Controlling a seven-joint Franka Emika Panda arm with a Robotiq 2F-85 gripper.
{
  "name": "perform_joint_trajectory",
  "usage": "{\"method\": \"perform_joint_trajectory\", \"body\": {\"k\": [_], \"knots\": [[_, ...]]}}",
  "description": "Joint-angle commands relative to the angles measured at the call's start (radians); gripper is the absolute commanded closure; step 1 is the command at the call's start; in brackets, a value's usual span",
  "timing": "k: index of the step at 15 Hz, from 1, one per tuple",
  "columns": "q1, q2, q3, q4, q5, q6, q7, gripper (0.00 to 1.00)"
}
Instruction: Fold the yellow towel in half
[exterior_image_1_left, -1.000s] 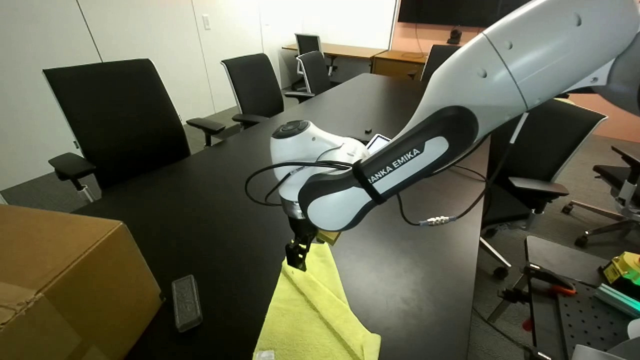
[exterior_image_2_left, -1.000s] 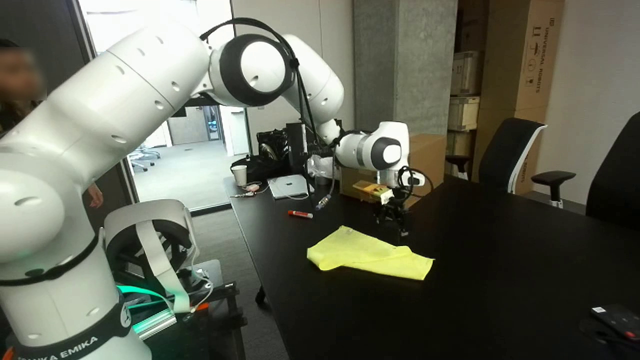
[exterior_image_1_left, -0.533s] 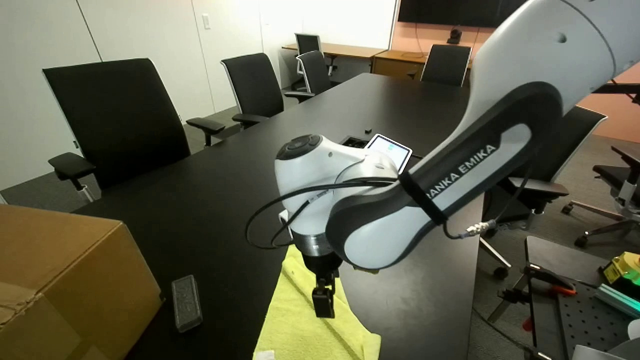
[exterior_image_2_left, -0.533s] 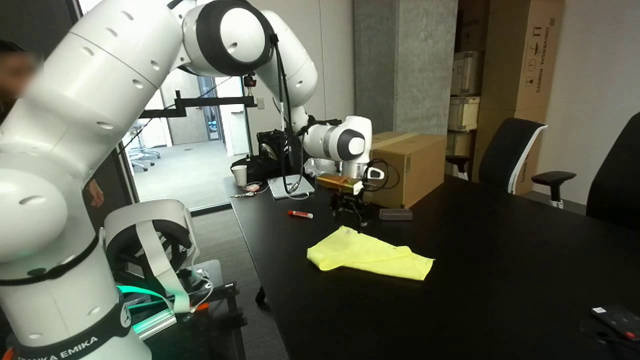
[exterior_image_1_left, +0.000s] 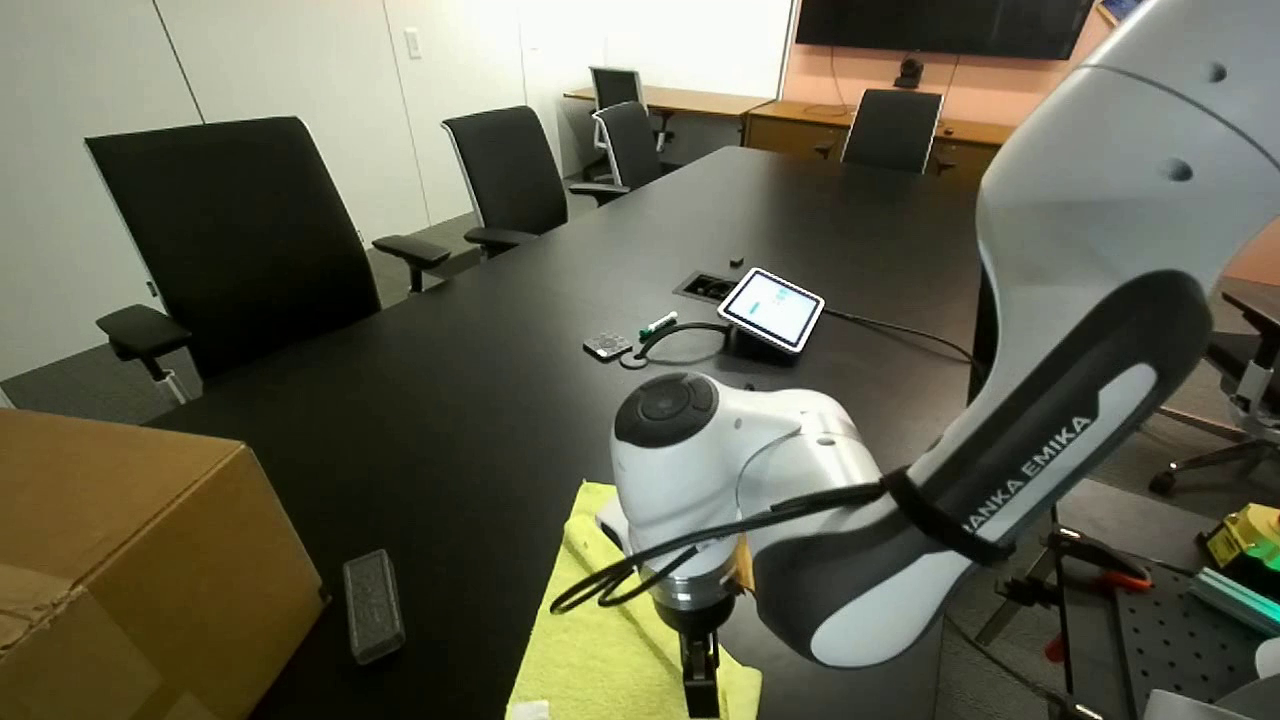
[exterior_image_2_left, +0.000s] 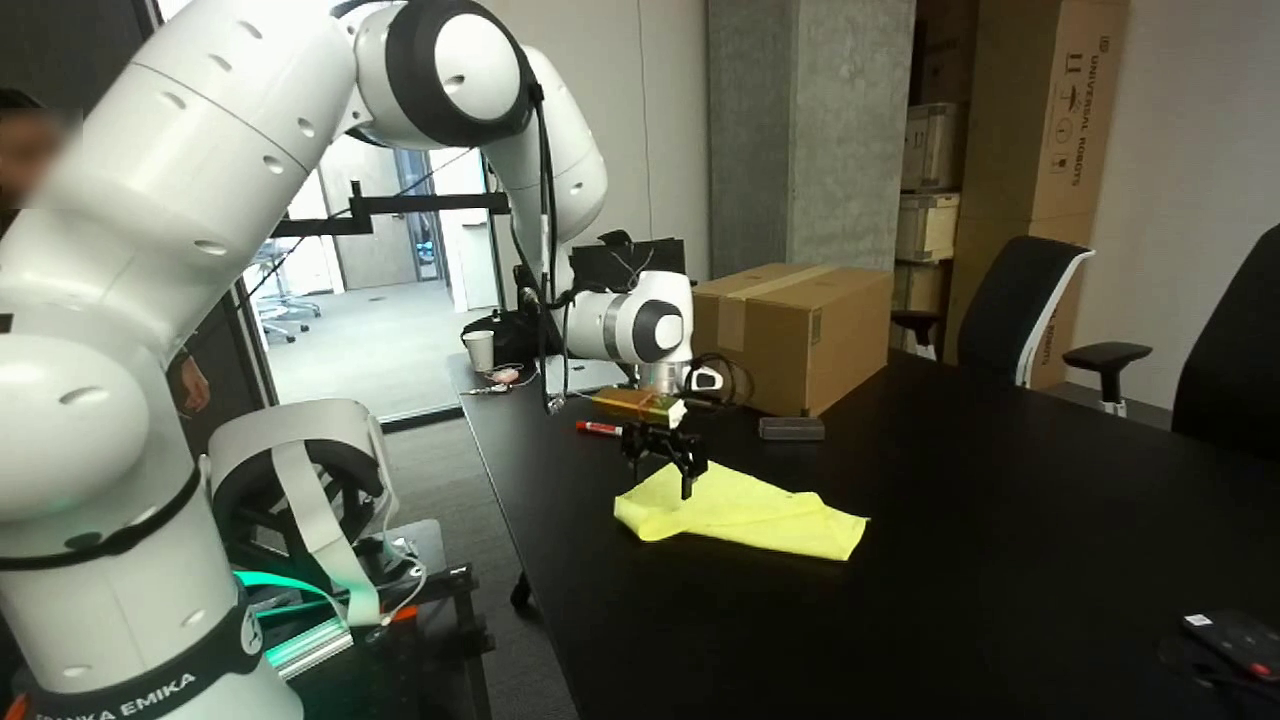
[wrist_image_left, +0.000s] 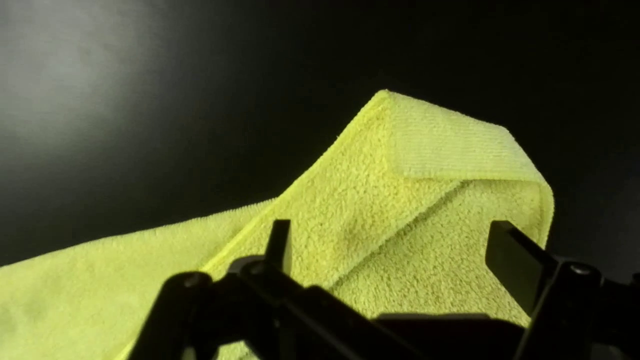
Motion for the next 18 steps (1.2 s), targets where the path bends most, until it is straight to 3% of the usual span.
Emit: {"method": "perform_joint_trajectory", "body": {"k": [1, 8, 18], "knots": [[0.061, 0.043, -0.078, -0.030, -0.060, 0.126, 0.127, 0.00], [0.082, 0.071, -0.150, -0.048, -0.041, 0.175, 0.215, 0.00], [0.028, -0.005, -0.085, -0.048, 0.102, 0.023, 0.239, 0.00]]}}
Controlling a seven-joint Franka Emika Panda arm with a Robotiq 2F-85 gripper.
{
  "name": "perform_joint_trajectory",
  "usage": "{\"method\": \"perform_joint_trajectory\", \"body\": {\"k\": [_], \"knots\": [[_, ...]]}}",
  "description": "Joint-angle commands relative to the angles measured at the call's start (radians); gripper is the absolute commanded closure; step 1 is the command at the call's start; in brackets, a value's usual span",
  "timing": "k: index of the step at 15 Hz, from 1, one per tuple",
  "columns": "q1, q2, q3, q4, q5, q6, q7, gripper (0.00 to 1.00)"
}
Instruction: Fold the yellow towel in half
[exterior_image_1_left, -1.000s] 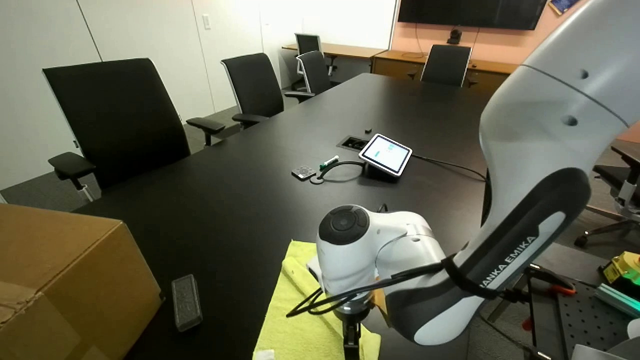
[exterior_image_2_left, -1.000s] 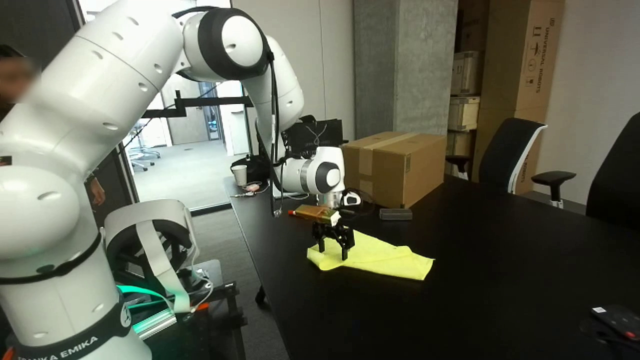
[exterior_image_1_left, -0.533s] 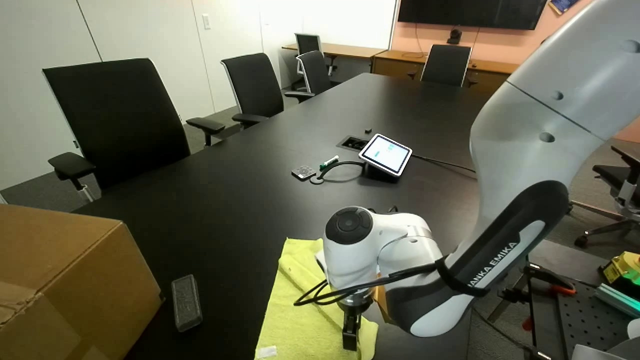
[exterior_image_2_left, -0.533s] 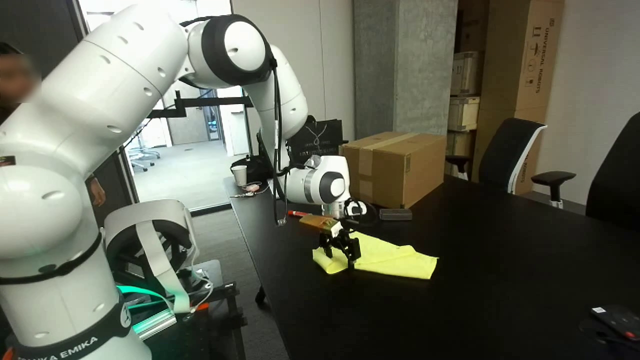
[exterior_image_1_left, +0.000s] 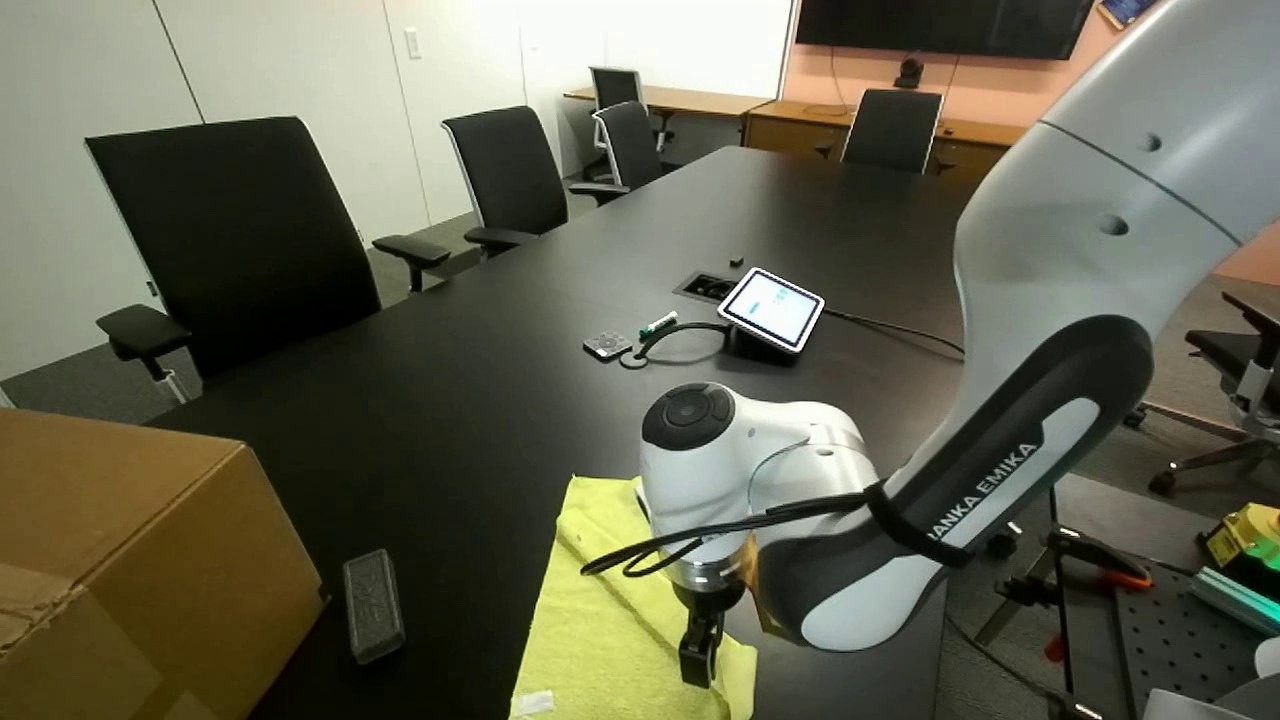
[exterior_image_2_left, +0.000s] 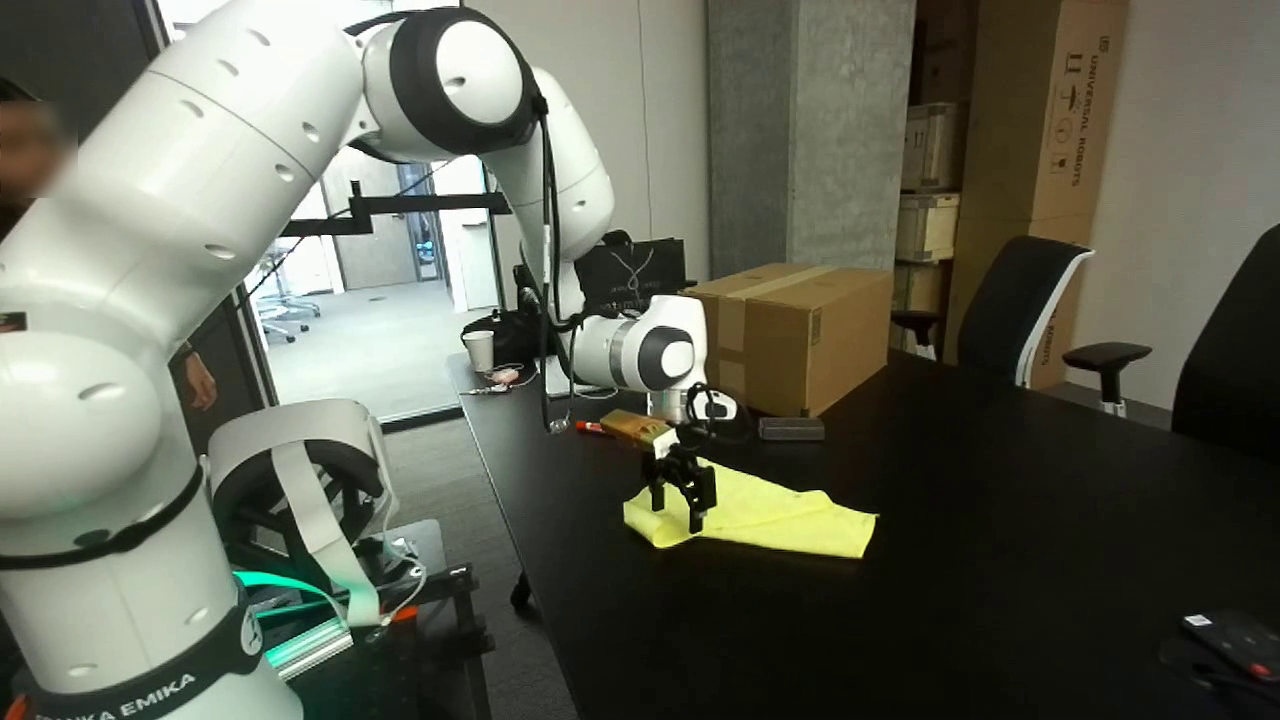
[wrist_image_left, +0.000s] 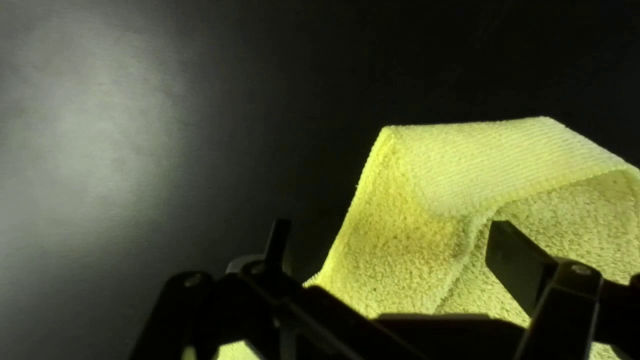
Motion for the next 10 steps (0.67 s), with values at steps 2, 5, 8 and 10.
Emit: {"method": "perform_joint_trajectory", "body": {"k": [2, 5, 8, 10], "knots": [[-0.027, -0.041, 0.042, -0.014, 0.071, -0.067, 0.026, 0.00], [-0.025, -0.036, 0.049, -0.011, 0.094, -0.074, 0.050, 0.00], [-0.014, -0.027, 0.044, -0.009, 0.102, -0.068, 0.094, 0.00], [-0.007, -0.021, 0.039, -0.011, 0.101, -0.062, 0.121, 0.00]]}}
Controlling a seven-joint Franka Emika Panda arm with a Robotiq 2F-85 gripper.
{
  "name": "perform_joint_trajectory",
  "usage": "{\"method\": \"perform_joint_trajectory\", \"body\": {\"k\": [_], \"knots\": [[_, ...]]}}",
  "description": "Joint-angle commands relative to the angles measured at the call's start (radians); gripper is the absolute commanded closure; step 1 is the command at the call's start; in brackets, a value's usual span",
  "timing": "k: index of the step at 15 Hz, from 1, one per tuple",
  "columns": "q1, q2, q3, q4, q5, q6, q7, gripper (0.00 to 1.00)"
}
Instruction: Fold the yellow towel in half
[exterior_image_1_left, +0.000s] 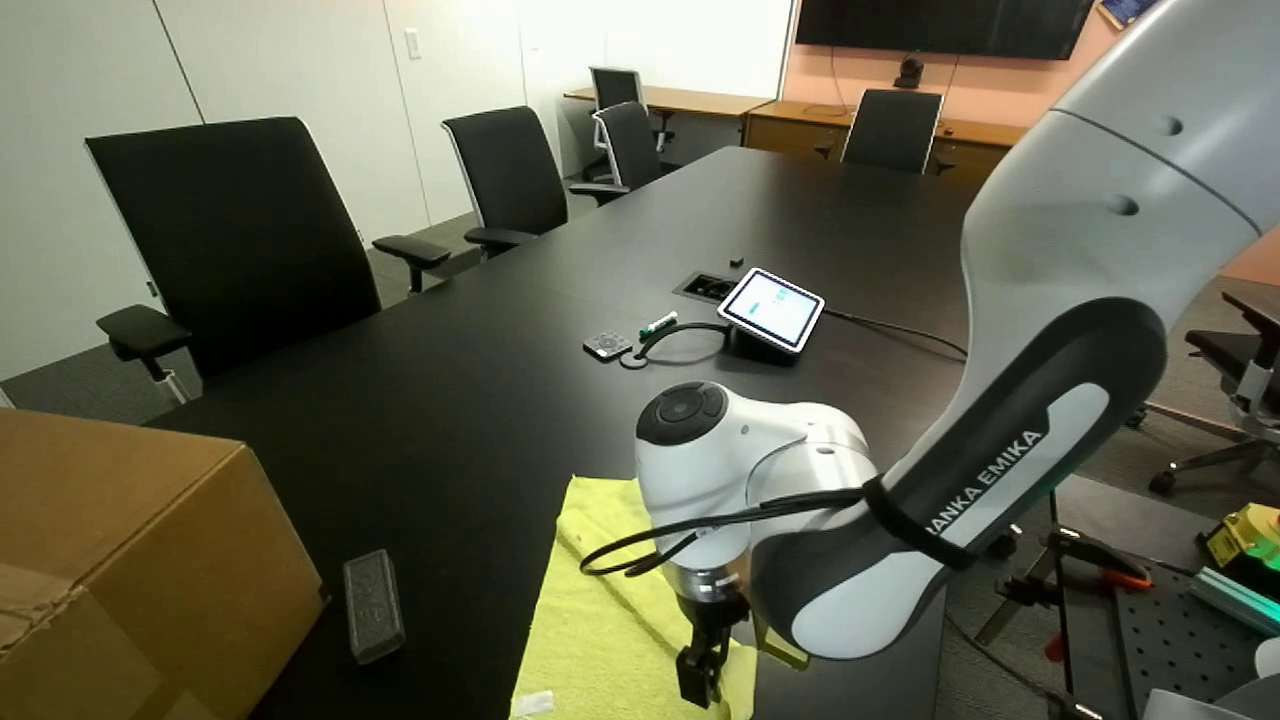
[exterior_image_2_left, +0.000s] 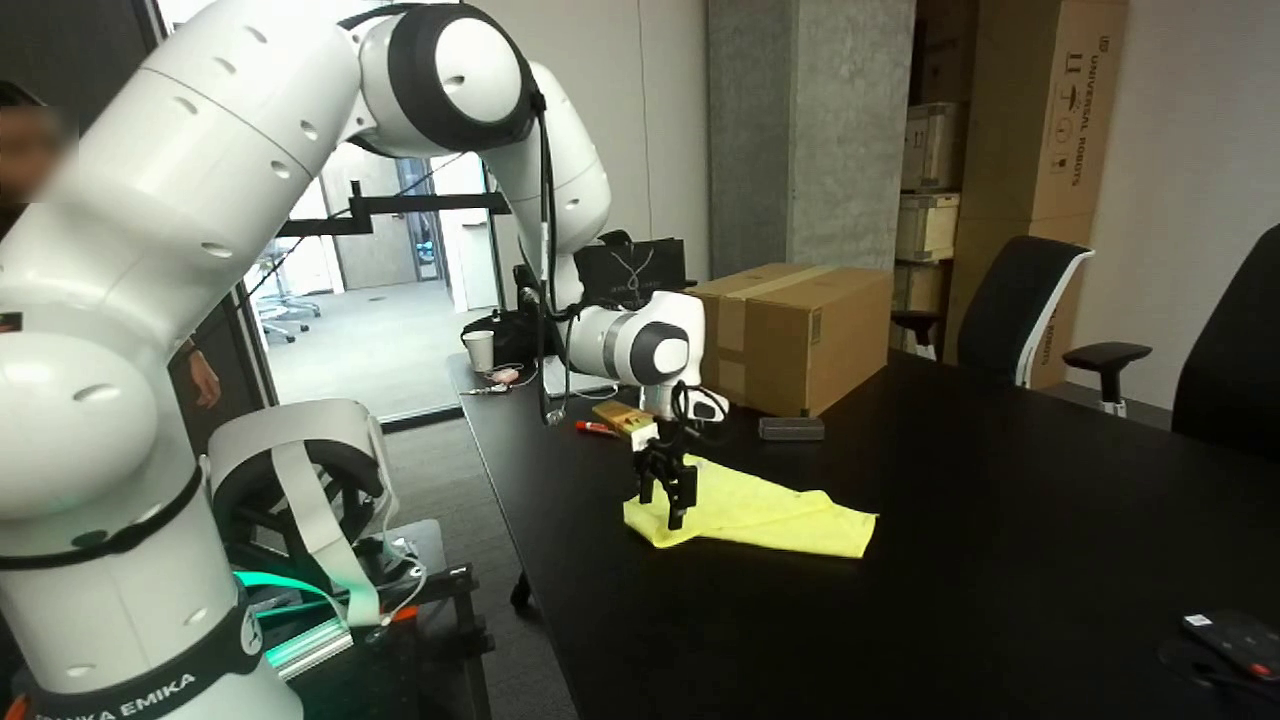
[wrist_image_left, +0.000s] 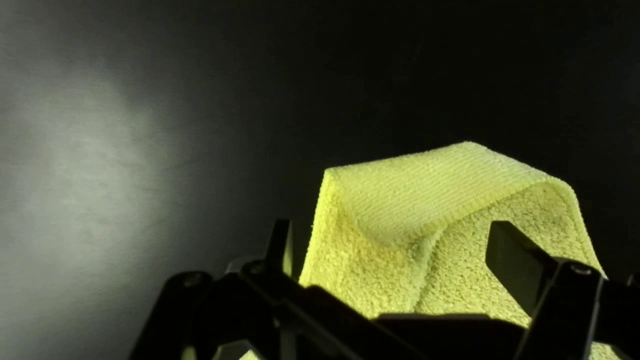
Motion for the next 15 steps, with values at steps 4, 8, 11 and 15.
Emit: {"method": "perform_joint_trajectory", "body": {"k": [4, 8, 11, 15], "knots": [[0.017, -0.004, -0.011, -0.020, 0.013, 0.010, 0.087, 0.00], [0.034, 0.000, -0.029, -0.034, -0.003, 0.031, 0.131, 0.00], [0.051, 0.005, -0.049, -0.040, -0.016, 0.056, 0.163, 0.00], [0.074, -0.001, -0.071, -0.051, -0.024, 0.067, 0.189, 0.00]]}}
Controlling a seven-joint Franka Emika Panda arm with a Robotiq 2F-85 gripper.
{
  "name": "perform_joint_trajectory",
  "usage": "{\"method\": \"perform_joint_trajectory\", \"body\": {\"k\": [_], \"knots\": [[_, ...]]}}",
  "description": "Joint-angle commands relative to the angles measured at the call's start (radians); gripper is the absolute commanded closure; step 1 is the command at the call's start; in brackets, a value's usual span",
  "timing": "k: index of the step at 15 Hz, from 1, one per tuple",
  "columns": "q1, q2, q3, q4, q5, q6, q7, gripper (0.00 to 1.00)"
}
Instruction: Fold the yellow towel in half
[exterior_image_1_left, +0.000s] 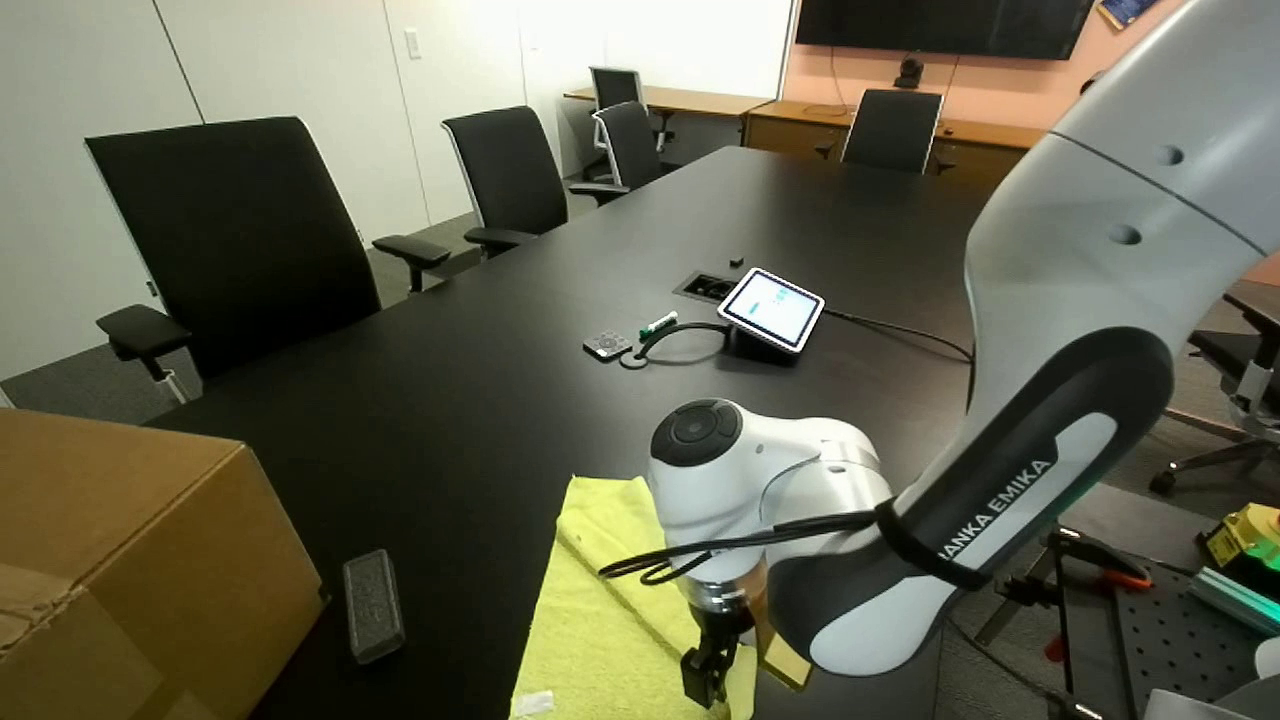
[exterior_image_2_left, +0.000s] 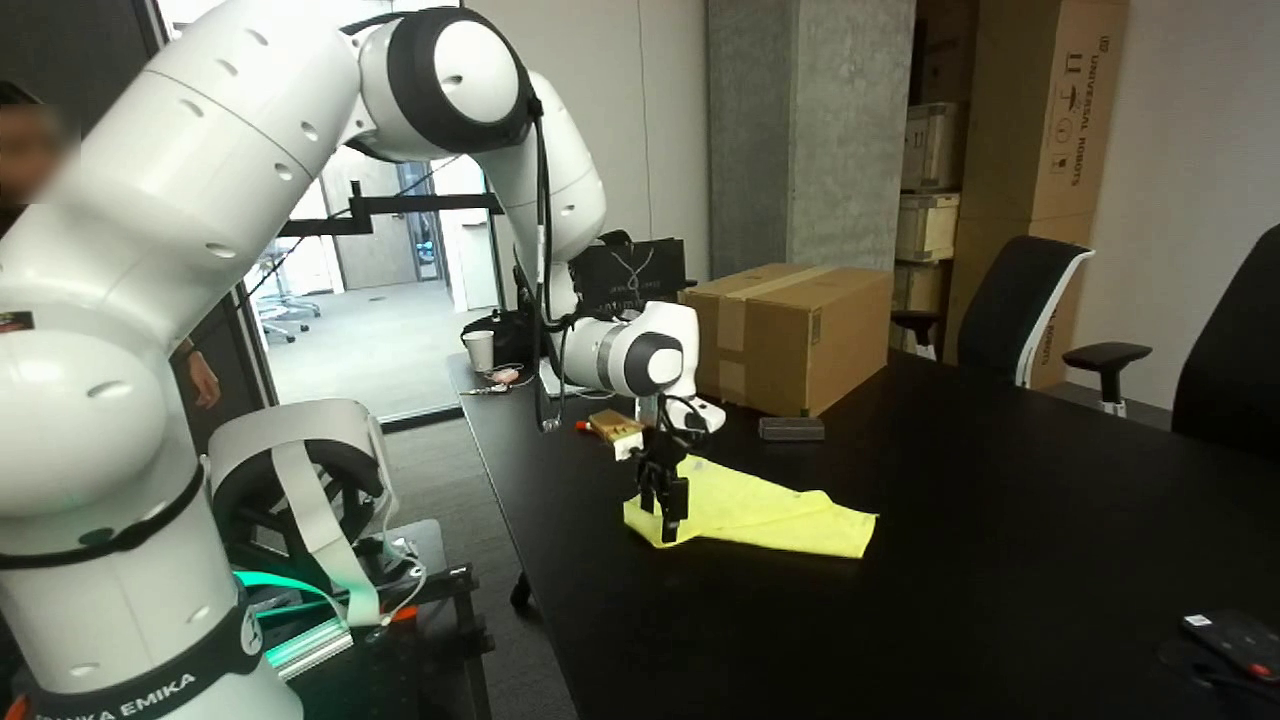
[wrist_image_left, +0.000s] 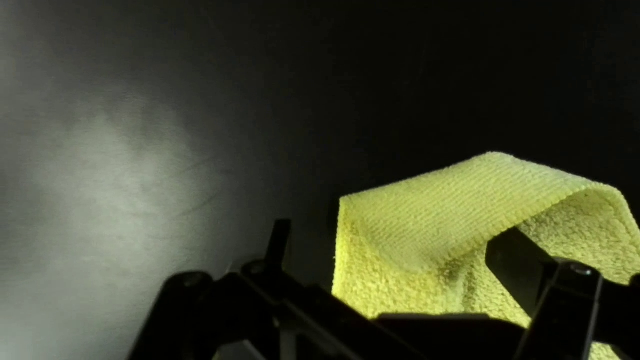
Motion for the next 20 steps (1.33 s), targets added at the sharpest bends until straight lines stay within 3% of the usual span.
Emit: {"method": "perform_joint_trajectory", "body": {"k": [1, 4, 5, 7, 14, 18, 20], "knots": [[0.039, -0.018, -0.030, -0.022, -0.020, 0.018, 0.042, 0.00], [0.050, -0.017, -0.031, -0.018, -0.022, 0.004, 0.048, 0.04], [0.048, -0.015, -0.027, -0.016, -0.018, 0.000, 0.046, 0.24], [0.052, -0.018, -0.026, -0.015, -0.018, -0.010, 0.047, 0.32], [0.057, -0.037, -0.033, -0.011, -0.028, -0.037, 0.051, 0.88], [0.048, -0.048, -0.027, -0.007, -0.027, -0.057, 0.044, 1.00], [0.049, -0.050, -0.028, -0.002, -0.031, -0.069, 0.044, 0.96]]}}
